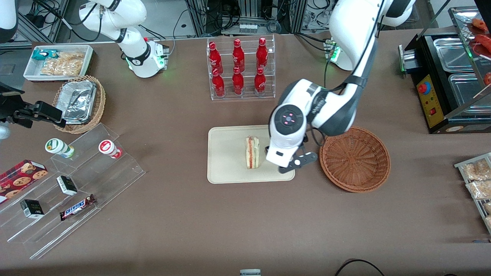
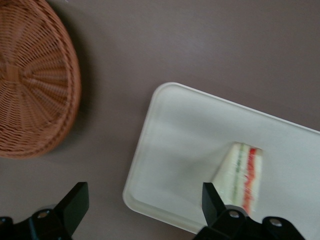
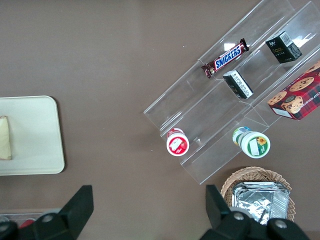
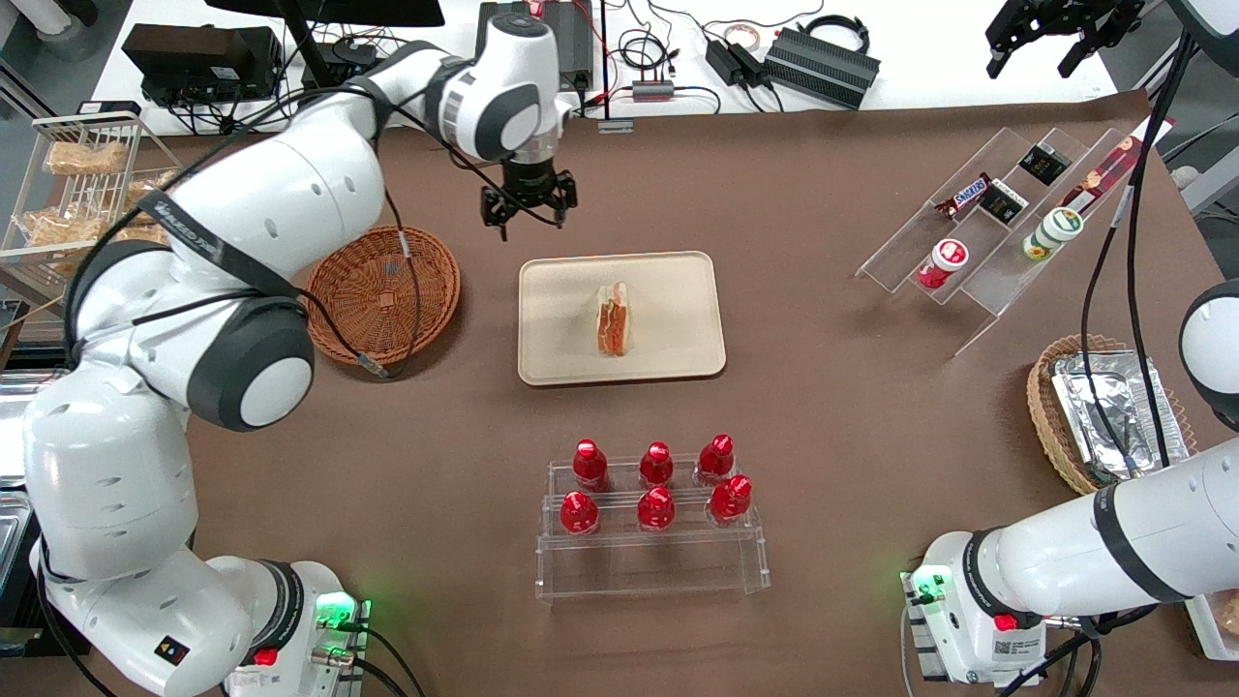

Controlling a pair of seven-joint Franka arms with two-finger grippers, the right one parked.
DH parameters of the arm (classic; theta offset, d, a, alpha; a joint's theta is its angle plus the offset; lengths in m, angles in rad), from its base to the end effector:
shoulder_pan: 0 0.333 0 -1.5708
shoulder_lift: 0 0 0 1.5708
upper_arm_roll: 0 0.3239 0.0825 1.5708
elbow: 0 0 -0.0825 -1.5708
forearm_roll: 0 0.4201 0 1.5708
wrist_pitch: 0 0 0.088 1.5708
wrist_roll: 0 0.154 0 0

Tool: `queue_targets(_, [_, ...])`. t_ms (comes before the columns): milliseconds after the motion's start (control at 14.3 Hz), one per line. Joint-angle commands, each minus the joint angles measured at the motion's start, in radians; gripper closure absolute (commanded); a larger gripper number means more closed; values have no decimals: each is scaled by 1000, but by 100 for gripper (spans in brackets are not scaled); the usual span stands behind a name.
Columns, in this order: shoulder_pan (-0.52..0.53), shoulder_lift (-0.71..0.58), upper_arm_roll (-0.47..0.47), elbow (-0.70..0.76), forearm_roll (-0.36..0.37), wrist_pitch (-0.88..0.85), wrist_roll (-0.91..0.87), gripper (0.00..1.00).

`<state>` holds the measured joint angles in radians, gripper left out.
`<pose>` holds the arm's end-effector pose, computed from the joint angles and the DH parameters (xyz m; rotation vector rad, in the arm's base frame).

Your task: Place sandwich from basket to tray

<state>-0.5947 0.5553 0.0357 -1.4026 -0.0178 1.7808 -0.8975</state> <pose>0.6077 -0.3871 0.3156 -2.9725 -0.5103 0.1972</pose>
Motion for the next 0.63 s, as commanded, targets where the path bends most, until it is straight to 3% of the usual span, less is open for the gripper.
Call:
queue_targets(0, [76, -136, -5, -159, -7, 0, 130, 0])
queue_targets(350, [231, -343, -5, -355, -8, -4, 391, 0])
queue_targets(560, [309, -409, -13, -362, -5, -92, 497, 0])
